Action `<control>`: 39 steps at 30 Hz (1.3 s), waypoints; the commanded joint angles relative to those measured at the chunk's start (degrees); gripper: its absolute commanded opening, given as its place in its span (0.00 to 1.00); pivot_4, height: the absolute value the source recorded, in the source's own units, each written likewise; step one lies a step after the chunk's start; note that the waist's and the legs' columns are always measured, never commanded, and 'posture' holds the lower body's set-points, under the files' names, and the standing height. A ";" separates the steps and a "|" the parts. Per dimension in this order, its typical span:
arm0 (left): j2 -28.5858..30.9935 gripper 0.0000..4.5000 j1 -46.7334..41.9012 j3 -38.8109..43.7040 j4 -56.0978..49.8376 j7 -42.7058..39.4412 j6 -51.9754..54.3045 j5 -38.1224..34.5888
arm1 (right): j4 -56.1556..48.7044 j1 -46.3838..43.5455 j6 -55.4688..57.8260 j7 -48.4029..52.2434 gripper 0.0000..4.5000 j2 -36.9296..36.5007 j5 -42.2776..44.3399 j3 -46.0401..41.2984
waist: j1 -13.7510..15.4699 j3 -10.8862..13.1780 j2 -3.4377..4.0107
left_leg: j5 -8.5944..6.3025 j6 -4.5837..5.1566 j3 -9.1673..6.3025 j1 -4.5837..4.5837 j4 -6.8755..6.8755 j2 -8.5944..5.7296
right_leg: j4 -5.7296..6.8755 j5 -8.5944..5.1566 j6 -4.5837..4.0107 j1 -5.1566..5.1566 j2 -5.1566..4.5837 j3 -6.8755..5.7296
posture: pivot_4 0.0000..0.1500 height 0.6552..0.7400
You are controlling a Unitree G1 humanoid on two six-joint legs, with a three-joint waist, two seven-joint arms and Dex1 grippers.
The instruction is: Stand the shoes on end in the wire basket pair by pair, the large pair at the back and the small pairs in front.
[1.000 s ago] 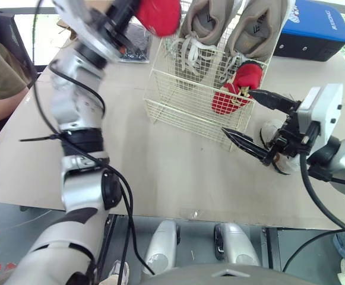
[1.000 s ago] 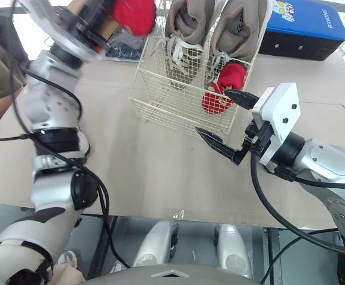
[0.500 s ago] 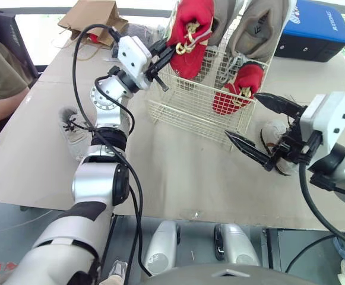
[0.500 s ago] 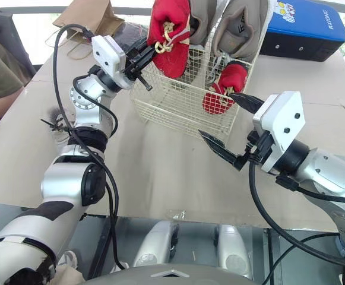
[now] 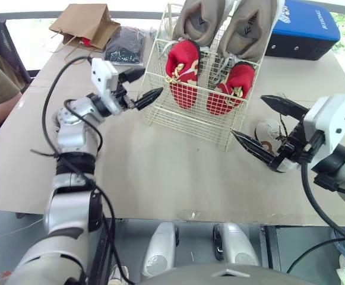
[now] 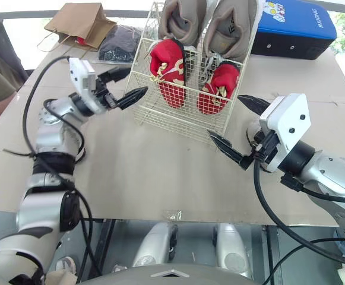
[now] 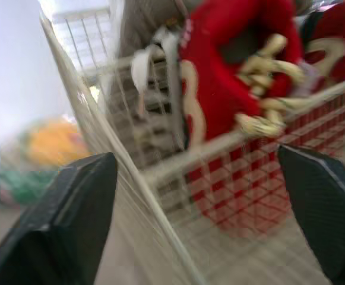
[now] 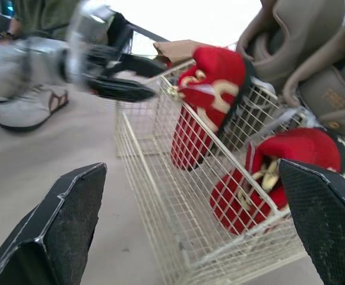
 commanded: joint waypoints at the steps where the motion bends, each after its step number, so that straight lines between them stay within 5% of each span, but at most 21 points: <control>1: 4.08 0.99 2.71 0.04 -17.87 -2.74 20.46 -12.36 | -0.16 3.19 1.47 -2.15 1.00 -0.48 -2.14 -3.11 | 0.45 0.00 0.00 | 0.00 0.00 -0.03 -0.01 0.00 -0.01 | -0.02 -0.01 0.00 0.01 -0.01 -0.03 | 1.00 1.00; 5: 8.45 0.99 6.90 -3.16 -33.82 -4.03 37.09 -22.51 | -0.45 13.27 7.32 -6.10 1.00 -1.56 -5.98 -9.17 | 1.00 0.00 0.02 | -0.01 0.00 -0.08 -0.03 -0.01 -0.02 | -0.33 -0.01 0.00 0.19 -0.04 -0.11 | 1.00 1.00; 11: 7.19 0.99 9.17 -11.05 -45.47 -5.27 37.91 -21.42 | -4.91 25.49 14.16 -15.11 1.00 7.21 -6.22 -12.04 | 0.53 -0.10 0.19 | -0.01 0.01 -0.04 0.20 -0.07 0.13 | -0.19 -0.02 -0.03 0.26 0.18 -0.01 | 1.00 1.00; 22: 5.54 0.99 11.09 -12.09 -47.76 -1.79 40.14 -22.99 | 17.18 15.32 5.58 -15.79 1.00 19.47 -17.74 -1.38 | 0.22 -0.14 0.27 | -0.01 0.01 0.19 0.26 -0.08 0.18 | -0.31 -0.08 -0.14 0.24 0.27 0.25 | 1.00 1.00; 32: 3.37 1.00 11.11 -11.78 -46.37 0.31 38.48 -22.30 | 19.16 18.22 0.82 -5.19 0.06 9.49 -26.05 -2.03 | 0.44 -0.25 0.25 | -0.01 0.01 0.23 0.42 -0.06 0.17 | -0.34 -0.10 -0.18 0.44 0.29 0.34 | 1.00 1.00; 39: -1.87 1.00 6.09 -10.94 -43.05 10.06 46.64 -26.14 | 7.97 33.74 -15.75 20.50 0.01 -8.09 -33.71 -16.06 | 1.58 -0.23 0.57 | -0.02 0.02 0.11 0.12 -0.03 0.09 | -0.49 -0.02 0.01 0.27 0.28 0.30 | 1.00 1.00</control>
